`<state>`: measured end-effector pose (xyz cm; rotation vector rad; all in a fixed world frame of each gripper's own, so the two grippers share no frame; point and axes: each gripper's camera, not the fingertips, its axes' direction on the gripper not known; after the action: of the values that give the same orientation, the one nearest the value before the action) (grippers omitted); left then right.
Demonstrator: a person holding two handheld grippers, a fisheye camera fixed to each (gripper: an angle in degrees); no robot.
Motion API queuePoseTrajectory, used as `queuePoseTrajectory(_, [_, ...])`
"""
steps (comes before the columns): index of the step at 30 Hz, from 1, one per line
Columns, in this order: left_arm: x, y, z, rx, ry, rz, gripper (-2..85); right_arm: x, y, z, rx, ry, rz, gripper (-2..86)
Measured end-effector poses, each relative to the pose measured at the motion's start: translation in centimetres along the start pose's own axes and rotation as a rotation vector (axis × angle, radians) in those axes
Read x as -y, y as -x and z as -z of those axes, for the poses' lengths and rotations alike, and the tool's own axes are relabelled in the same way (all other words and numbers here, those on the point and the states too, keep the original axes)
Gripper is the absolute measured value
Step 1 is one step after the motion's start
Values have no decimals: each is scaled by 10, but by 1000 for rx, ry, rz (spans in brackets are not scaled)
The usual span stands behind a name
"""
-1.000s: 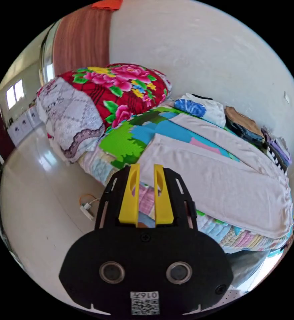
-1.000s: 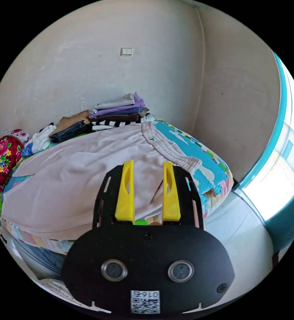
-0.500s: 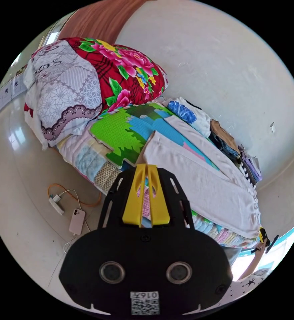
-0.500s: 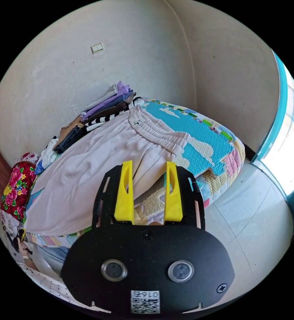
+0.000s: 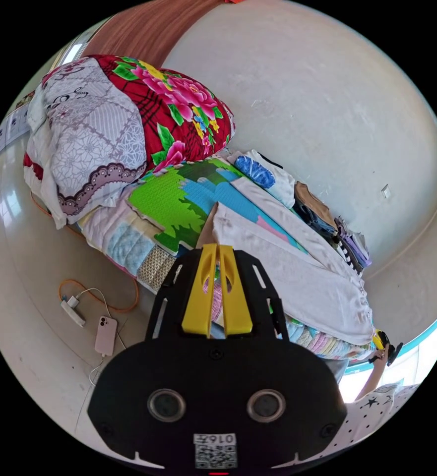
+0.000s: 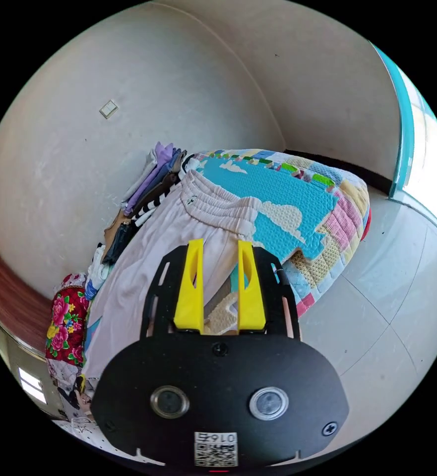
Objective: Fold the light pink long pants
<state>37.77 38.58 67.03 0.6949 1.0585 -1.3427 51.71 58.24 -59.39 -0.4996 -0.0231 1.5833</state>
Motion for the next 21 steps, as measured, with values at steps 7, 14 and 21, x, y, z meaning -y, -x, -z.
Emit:
queuePoseTrajectory(7, [29,4,1,-11,-18,11,-10,19,-21,15,82,-101,-80,101])
queuePoseTrajectory(14, [66,2,-7,-1,-4,-2,-10,63,-22,-7,-18,-45,-57,87])
queuePoseTrajectory(21, [105,3,1,-86,-38,-1,-10,86,-2,12,-6,-123,43,30])
